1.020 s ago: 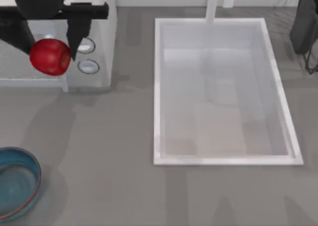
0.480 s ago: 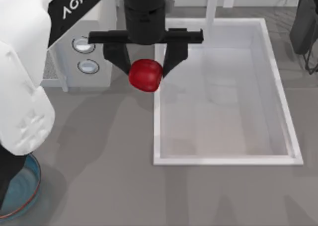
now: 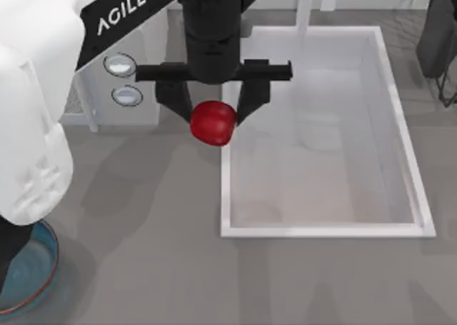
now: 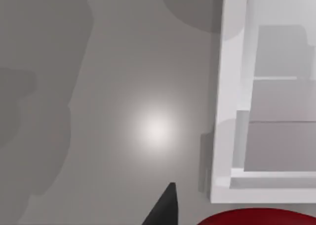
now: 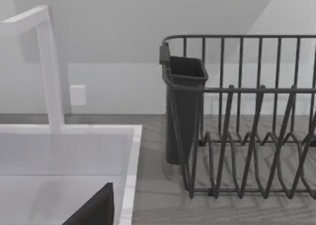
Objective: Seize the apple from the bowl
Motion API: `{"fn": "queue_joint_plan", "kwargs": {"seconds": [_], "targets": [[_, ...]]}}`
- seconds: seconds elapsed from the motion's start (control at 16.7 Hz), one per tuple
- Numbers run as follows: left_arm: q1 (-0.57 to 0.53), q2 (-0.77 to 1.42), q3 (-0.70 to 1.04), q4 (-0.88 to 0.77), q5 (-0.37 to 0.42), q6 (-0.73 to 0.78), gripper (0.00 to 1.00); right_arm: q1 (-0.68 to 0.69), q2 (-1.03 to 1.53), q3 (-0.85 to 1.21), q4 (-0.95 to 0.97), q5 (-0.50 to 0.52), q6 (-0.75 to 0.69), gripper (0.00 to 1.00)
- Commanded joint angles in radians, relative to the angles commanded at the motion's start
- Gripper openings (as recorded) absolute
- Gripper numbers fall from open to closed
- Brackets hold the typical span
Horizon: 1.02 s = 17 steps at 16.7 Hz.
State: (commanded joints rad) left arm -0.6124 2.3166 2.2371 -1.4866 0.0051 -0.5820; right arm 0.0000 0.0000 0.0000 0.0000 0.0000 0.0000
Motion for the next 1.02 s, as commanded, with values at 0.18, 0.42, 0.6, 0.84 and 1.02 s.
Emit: {"fn": "queue_joint_plan", "kwargs": {"seconds": [0.18,0.42,0.6,0.84,1.02], "targets": [[0.0,-0.014,-0.176,0.152,-0.001,0.0,0.0,0.0,0.0,0.0,0.0,0.0,0.0,1.0],[-0.001,-0.025,-0.331,0.301,-0.001,-0.001,0.0,0.0,0.0,0.0,0.0,0.0,0.0,1.0],[-0.001,-0.025,-0.346,0.316,-0.001,-0.001,0.0,0.0,0.0,0.0,0.0,0.0,0.0,1.0],[-0.001,-0.025,-0.346,0.316,-0.001,-0.001,0.15,0.0,0.0,0.0,0.0,0.0,0.0,1.0],[-0.001,-0.025,-0.346,0.316,-0.001,-0.001,0.38,0.0,0.0,0.0,0.0,0.0,0.0,1.0]]}}
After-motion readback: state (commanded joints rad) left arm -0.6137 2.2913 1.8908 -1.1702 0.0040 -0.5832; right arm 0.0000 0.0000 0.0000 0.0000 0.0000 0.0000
